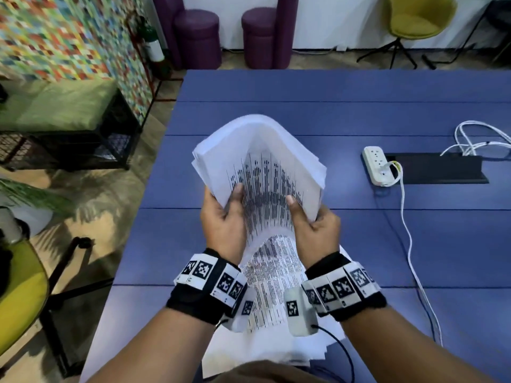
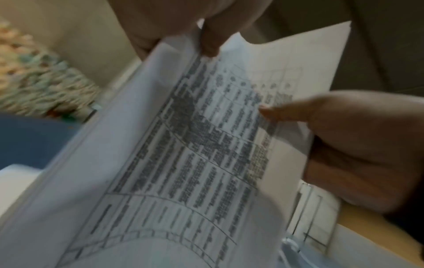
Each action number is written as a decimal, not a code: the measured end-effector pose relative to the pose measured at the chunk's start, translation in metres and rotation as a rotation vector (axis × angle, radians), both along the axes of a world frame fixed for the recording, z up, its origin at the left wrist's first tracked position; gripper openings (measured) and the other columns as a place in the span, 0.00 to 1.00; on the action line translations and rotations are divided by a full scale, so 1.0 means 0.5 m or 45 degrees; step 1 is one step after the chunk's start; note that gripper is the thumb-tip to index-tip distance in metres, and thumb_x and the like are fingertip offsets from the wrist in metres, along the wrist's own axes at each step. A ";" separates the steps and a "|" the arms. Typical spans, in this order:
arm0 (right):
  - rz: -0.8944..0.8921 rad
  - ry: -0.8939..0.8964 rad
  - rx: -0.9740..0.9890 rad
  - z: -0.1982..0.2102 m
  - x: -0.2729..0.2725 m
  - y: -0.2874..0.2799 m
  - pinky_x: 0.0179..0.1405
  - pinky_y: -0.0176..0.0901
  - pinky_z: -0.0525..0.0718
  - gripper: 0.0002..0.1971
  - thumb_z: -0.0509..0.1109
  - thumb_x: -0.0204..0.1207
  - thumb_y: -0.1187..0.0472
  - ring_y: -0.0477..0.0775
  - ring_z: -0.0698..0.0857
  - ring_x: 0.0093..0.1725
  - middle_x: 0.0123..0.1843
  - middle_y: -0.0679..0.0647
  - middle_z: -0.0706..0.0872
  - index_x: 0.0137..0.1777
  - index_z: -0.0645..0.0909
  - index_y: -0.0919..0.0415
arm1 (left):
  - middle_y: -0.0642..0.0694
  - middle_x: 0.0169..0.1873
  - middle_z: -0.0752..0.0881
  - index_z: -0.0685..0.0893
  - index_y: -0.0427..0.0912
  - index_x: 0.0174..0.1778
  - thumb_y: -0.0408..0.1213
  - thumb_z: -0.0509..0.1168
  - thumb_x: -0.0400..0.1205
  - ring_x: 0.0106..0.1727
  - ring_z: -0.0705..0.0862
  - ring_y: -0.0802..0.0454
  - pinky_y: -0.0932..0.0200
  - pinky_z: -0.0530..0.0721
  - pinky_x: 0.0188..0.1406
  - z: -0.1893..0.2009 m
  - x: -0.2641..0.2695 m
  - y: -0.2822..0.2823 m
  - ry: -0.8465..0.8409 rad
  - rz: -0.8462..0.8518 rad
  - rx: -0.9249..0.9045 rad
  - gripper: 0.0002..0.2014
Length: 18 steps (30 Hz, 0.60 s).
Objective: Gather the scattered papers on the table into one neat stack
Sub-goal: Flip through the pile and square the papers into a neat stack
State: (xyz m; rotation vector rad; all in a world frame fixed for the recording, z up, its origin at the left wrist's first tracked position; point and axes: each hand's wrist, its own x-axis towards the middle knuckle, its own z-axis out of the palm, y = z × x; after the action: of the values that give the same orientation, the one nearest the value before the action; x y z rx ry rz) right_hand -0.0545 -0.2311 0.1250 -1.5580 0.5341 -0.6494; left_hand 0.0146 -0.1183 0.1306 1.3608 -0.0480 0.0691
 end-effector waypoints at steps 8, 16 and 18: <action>0.097 0.343 0.346 -0.044 -0.019 -0.073 0.54 0.47 0.86 0.17 0.82 0.61 0.73 0.37 0.87 0.35 0.40 0.46 0.88 0.45 0.80 0.61 | 0.42 0.35 0.92 0.85 0.28 0.48 0.30 0.83 0.64 0.42 0.92 0.47 0.51 0.88 0.55 -0.062 0.027 0.053 0.430 -0.294 0.198 0.20; 0.239 0.449 0.307 -0.056 -0.021 -0.130 0.61 0.55 0.84 0.47 0.91 0.42 0.57 0.51 0.89 0.54 0.54 0.55 0.90 0.64 0.75 0.66 | 0.42 0.31 0.90 0.75 0.20 0.51 0.48 0.89 0.52 0.43 0.90 0.50 0.50 0.74 0.71 -0.073 0.053 0.074 0.490 -0.444 0.277 0.45; 0.261 0.470 0.253 -0.052 -0.022 -0.121 0.61 0.53 0.85 0.37 0.89 0.49 0.61 0.49 0.90 0.52 0.52 0.55 0.91 0.60 0.79 0.65 | 0.53 0.13 0.77 0.75 0.29 0.38 0.40 0.86 0.59 0.28 0.82 0.59 0.60 0.68 0.65 -0.067 0.038 0.067 0.558 -0.434 0.300 0.28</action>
State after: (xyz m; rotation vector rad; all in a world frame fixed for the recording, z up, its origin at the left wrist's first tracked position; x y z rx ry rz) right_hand -0.0653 -0.2916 0.0990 -1.5241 0.6804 -0.1451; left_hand 0.0335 -0.0847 0.0970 1.5584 0.0831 -0.5347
